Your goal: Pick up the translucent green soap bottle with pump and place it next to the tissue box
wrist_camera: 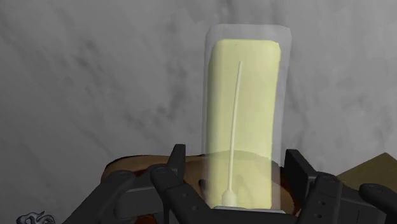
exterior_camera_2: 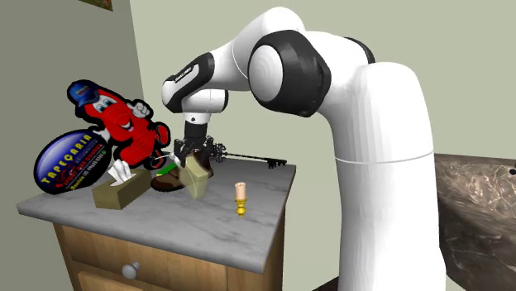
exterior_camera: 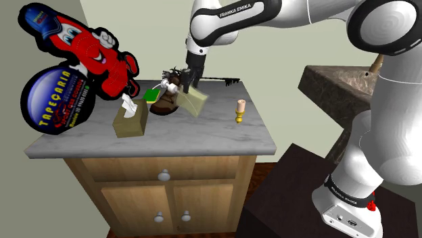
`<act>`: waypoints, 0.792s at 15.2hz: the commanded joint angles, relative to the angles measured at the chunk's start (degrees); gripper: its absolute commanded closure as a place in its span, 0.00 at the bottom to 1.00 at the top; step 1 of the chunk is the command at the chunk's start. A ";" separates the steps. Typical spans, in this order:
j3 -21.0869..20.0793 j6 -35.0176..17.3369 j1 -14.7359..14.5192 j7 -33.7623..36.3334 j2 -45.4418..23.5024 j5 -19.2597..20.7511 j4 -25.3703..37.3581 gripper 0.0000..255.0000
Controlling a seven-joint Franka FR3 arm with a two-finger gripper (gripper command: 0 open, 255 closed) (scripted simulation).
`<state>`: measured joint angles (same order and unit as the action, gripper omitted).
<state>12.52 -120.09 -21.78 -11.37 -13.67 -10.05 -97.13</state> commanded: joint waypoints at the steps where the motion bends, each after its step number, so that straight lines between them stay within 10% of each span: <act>1: 0.01 0.19 0.05 -0.05 -0.28 -0.02 -0.05 0.00; 12: 0.38 6.28 0.13 0.65 2.47 0.97 3.37 0.00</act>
<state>12.89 -113.98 -21.64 -10.75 -11.28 -9.11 -93.80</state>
